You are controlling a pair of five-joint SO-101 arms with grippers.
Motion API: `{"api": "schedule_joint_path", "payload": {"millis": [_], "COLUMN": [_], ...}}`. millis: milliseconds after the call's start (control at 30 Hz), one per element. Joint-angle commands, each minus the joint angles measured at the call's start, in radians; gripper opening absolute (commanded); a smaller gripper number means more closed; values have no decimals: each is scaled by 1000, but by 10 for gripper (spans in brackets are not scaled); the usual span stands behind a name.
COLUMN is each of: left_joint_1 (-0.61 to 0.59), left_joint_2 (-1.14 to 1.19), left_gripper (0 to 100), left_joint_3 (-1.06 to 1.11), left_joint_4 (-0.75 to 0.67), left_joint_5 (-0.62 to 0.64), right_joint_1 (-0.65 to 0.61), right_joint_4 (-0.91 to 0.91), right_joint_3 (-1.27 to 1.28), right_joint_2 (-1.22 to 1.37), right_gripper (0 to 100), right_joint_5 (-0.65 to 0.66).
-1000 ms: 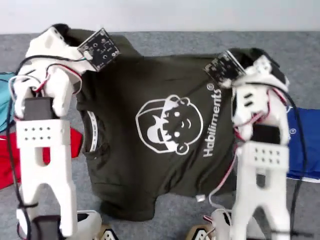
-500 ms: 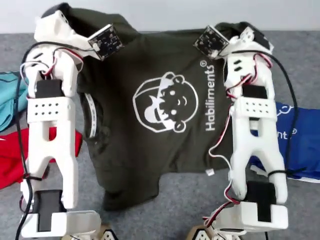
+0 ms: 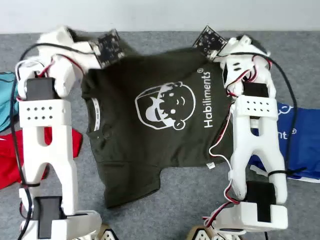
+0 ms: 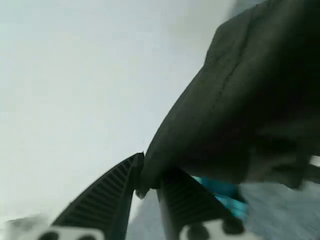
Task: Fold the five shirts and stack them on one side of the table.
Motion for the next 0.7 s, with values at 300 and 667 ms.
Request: {"api": "schedule_joint_path", "payload": {"millis": [300,667], "left_joint_1": [69,183], "left_joint_2": [-78,-241], "left_gripper": [5,6], "left_joint_3": [-31,397], "left_joint_4": [674,669], "left_joint_5": [0,49], "right_joint_1": [73,111], "right_joint_4": [506,880], "right_joint_3": [-15,-15], "right_joint_2": [-125,-124], "right_gripper": [10,10], "right_joint_5": [11,11]}}
